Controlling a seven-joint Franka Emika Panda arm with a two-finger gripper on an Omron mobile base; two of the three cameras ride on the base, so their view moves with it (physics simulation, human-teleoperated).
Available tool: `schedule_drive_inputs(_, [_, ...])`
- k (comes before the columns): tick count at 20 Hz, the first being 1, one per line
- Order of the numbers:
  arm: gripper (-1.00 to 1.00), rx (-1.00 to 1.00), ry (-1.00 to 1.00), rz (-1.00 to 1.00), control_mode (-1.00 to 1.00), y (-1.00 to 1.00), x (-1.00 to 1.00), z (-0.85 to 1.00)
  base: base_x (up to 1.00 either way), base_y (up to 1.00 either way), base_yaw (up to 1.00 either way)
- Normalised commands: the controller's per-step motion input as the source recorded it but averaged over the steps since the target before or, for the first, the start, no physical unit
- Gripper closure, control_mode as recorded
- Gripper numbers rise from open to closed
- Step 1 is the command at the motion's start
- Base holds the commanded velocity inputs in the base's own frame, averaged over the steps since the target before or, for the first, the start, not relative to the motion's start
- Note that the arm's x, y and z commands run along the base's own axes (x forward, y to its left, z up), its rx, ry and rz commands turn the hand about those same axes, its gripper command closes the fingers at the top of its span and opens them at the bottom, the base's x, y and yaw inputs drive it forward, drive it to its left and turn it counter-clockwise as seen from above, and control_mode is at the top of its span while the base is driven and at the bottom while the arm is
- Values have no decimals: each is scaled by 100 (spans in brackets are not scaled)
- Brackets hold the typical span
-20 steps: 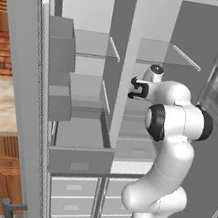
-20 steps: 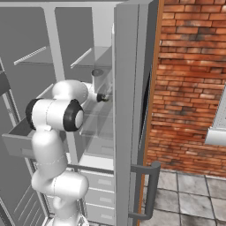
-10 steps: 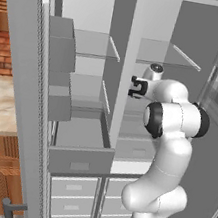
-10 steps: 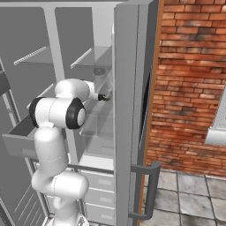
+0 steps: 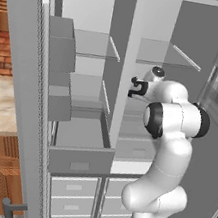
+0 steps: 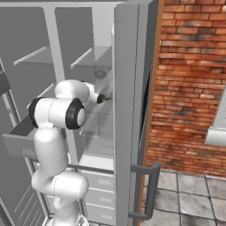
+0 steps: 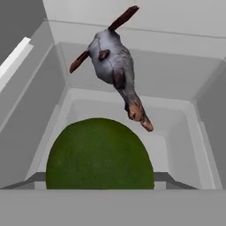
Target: Take the lime and garlic from the fridge shelf and place them in the freezer drawer to begin freezing them.
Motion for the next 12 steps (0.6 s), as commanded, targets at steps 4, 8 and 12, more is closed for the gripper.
schedule_drive_inputs(4, [100,0,-13,8,-100,1,-40,-16,0,0,0])
schedule_drive_inputs(8, [100,0,-1,2,-100,7,-89,-3,0,0,0])
schedule_drive_inputs(12, [100,0,-11,2,-100,0,-100,22,0,0,0])
